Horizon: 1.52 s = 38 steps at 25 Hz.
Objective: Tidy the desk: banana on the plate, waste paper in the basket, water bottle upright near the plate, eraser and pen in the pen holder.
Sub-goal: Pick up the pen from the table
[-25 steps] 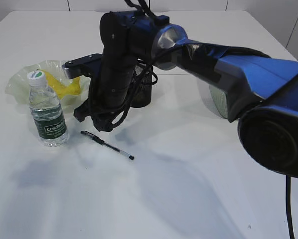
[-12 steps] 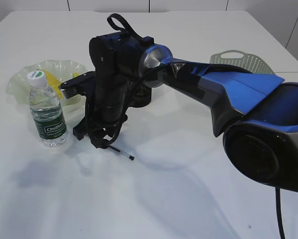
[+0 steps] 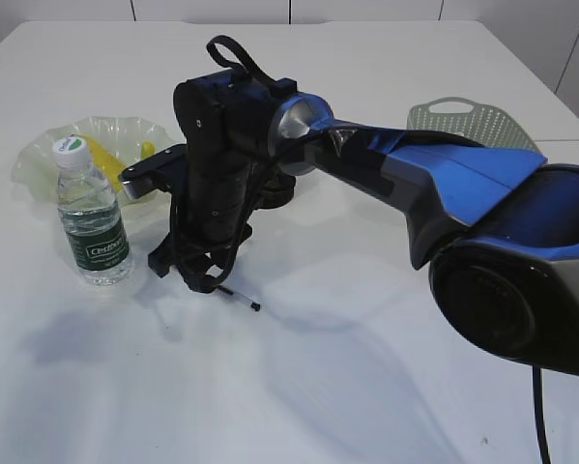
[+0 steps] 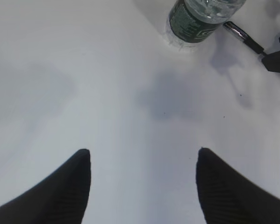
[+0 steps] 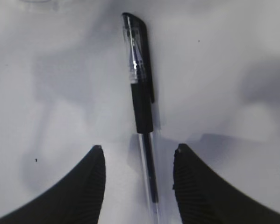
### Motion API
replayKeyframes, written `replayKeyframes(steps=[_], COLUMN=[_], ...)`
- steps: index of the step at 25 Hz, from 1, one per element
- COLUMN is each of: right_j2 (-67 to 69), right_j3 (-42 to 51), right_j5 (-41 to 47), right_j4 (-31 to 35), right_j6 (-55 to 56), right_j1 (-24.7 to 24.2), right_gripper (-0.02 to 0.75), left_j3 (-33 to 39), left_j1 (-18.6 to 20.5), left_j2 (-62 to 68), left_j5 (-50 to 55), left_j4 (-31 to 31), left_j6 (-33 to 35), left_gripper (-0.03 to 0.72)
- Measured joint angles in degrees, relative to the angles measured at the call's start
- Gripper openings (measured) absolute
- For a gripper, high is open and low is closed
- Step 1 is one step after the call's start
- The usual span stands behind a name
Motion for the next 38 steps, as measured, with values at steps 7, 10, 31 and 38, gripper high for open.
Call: replayKeyframes(steps=[7,10,31,38], right_j2=[0.00,0.14,2.35,2.47], right_j3=[0.00,0.00,-0.25,-0.49], right_j5=[0.00,0.00,-0.29,-0.33], right_j4=[0.00,0.00,0.68,0.73], right_j6=[-0.11,-0.11,-0.21,-0.21], right_j1=[0.00,0.00,0.00,0.00], right_gripper=[0.363,0.363,0.353,0.211], left_j3=[0.00,0.00,0.00,0.00], left_j1=[0.00,0.00,0.00,0.00], left_j2=[0.00,0.00,0.00,0.00], left_j5=[0.00,0.00,-0.81,-1.25], left_j4=[0.09,0.09,0.13,0.13], left_j6=[0.00,0.00,0.00,0.00], left_gripper=[0.496,0.496,0.496,0.496])
